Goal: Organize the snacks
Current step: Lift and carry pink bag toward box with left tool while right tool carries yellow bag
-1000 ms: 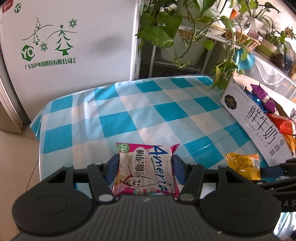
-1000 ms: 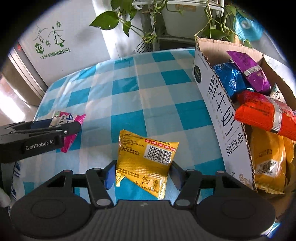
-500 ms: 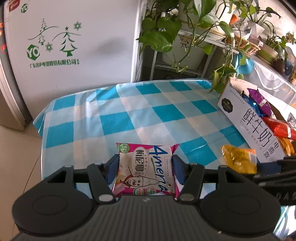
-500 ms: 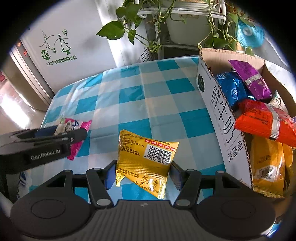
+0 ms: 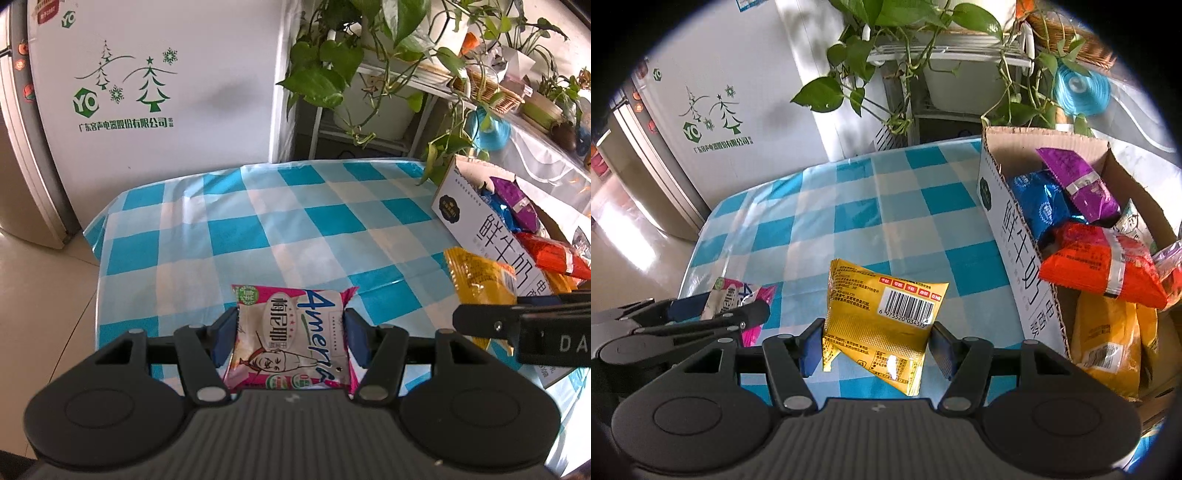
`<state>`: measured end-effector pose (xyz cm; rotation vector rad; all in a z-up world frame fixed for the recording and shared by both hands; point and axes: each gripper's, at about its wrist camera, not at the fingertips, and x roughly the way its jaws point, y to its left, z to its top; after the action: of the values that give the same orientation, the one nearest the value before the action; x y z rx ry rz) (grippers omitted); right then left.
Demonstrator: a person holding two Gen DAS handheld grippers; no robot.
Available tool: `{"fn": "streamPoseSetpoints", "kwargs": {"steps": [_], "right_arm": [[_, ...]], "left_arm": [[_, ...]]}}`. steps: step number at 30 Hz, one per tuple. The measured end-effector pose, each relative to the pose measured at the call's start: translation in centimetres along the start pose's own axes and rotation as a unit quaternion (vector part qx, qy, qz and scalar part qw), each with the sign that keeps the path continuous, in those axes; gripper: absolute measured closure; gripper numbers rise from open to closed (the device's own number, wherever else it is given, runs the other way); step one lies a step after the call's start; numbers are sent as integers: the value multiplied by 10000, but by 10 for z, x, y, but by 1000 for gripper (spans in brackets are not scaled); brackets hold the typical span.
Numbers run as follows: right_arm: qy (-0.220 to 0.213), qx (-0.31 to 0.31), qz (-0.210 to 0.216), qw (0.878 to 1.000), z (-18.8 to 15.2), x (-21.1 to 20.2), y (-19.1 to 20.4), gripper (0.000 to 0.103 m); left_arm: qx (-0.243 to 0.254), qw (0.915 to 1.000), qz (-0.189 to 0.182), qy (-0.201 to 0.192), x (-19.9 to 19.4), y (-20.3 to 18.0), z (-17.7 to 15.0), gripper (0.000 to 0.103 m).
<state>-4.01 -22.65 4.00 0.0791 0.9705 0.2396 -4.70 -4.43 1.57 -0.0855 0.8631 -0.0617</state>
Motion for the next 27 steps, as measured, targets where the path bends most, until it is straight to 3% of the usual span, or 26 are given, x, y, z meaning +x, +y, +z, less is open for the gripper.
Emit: {"fn": "streamPoseSetpoints", "kwargs": {"steps": [14,21,27], "right_arm": [[-570,47,115,9983,13,-38,-12,37],[-1026,223,159,9943,26,-71,-37,37],[-1427,586,63,9880,32,-105,-82,37]], "left_arm": [[-149,9993,-93,-340,-34,-27,18,43],[-159,9976,-464,-485,-45,-62,35,43],[-147,9948,-880,-493,-44,-101,47,43]]}}
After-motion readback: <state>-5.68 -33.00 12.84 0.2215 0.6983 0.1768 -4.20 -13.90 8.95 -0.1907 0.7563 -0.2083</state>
